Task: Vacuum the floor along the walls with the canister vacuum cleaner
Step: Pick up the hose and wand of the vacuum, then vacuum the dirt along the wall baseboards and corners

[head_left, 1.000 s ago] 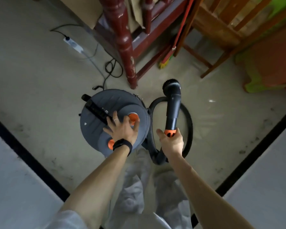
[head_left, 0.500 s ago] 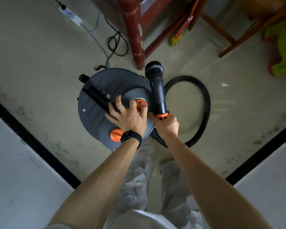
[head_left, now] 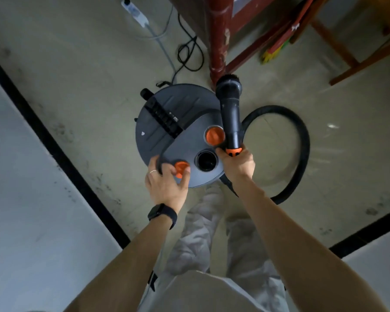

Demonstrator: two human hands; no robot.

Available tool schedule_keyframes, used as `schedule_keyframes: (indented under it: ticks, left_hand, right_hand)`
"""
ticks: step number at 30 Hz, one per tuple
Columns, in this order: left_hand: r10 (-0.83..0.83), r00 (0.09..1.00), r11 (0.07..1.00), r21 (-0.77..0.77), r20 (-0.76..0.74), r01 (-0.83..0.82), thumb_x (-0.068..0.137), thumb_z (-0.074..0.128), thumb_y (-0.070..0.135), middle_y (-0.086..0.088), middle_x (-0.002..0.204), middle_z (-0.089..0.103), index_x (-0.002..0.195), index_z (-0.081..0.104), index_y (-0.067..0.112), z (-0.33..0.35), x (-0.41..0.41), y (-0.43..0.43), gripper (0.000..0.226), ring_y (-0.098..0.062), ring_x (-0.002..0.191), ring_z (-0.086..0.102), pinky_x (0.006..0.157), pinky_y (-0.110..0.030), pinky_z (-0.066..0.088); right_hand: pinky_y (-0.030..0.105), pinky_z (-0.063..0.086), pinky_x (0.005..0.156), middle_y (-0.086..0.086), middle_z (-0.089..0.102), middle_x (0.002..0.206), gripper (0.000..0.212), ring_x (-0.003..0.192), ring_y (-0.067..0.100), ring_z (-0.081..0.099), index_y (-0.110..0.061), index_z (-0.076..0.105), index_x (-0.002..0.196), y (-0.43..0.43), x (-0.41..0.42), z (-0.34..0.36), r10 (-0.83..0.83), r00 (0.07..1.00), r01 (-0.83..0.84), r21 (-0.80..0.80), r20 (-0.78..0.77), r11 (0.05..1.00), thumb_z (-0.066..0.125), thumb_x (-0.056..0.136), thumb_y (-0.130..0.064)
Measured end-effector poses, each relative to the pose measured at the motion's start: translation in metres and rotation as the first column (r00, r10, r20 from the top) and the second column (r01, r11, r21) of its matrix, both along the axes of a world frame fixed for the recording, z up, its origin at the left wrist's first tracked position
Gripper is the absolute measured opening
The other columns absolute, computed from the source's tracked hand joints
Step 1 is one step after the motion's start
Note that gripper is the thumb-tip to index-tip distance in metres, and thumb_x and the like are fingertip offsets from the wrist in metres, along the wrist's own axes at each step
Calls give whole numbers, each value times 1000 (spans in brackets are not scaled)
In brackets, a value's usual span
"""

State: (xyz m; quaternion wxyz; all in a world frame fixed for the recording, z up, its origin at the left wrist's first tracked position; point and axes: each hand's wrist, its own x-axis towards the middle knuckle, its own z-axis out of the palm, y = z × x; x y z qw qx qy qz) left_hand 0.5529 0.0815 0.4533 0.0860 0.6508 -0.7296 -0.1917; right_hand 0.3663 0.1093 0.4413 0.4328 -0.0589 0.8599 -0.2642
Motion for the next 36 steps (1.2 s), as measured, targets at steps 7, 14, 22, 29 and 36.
schedule_keyframes:
  ticks: [7,14,22,29,36]
  left_hand:
    - [0,998,998,69,60,-4,92,57,46,-26,147,38,83,55,3,-10,-4,9,43,-43,102,61,73,-46,55]
    - [-10,993,999,52,116,4,97,51,37,-29,148,35,96,57,0,-8,-10,15,38,-45,123,50,77,-48,56]
    - [-152,950,986,114,272,125,95,56,36,-32,144,37,108,58,7,-2,-4,4,31,-49,107,59,68,-47,56]
    - [-329,806,878,474,492,69,99,43,38,-29,151,24,131,44,12,28,-25,-16,42,-44,128,41,105,-50,38]
    - [-815,357,579,666,457,470,93,47,34,-9,130,59,122,57,20,124,-137,-26,34,-33,121,54,99,-44,40]
  right_hand:
    - [30,49,77,2,69,88,41,85,25,64,-14,70,104,6,-3,-9,4,1000,-4,-12,3,1000,84,81,-46]
    - [27,43,73,0,68,85,41,80,22,62,-14,70,101,8,-3,-13,6,1000,-6,-23,7,1000,84,81,-47]
    - [26,41,73,-3,65,84,41,80,20,59,-14,69,104,10,-4,-16,14,1000,-13,-42,22,999,83,83,-46]
    - [29,47,66,0,68,74,35,70,21,64,-17,68,86,34,-41,26,-104,989,110,-48,106,993,85,79,-46]
    - [36,47,67,2,56,52,40,52,17,53,-17,54,60,143,-138,153,-686,695,718,-278,218,639,87,82,-23]
